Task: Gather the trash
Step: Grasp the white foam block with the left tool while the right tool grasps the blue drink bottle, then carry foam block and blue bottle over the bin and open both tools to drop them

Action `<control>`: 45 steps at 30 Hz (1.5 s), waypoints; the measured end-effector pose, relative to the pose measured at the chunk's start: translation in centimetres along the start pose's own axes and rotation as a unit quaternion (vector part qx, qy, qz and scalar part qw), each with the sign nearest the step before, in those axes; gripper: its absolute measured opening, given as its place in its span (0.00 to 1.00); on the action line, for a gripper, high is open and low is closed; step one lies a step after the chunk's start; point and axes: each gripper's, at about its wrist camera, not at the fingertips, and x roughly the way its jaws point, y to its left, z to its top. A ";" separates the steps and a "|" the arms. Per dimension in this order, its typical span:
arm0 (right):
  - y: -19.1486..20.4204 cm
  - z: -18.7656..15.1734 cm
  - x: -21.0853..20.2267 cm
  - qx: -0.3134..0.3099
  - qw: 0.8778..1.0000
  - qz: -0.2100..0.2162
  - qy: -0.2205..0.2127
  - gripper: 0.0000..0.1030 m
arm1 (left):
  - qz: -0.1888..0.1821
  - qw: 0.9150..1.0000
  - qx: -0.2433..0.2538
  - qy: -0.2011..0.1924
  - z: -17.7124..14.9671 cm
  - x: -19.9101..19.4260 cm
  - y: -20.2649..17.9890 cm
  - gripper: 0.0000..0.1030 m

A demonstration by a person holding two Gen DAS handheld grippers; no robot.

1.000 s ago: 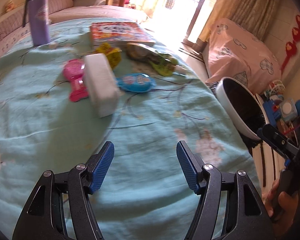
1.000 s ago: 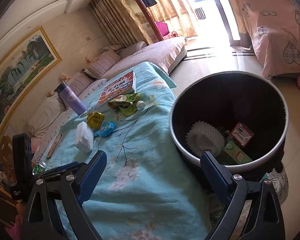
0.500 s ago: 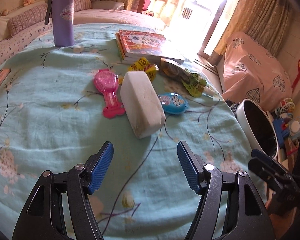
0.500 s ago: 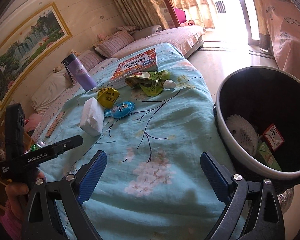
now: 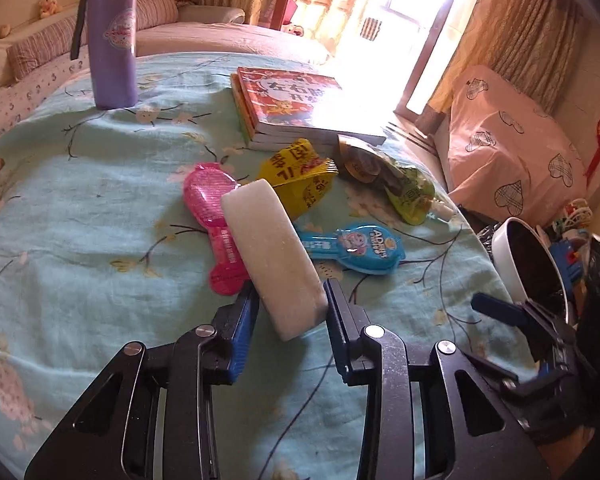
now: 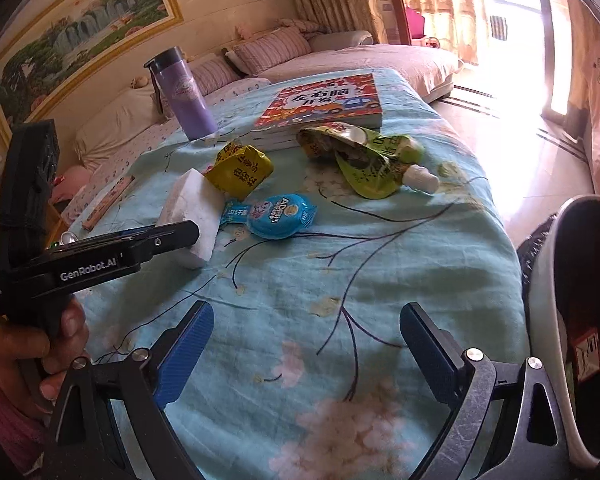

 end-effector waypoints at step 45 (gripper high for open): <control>-0.5 -4.5 -3.8 0.061 0.998 -0.025 0.003 0.38 | -0.041 0.998 0.047 0.001 -6.0 -5.3 -2.1 0.28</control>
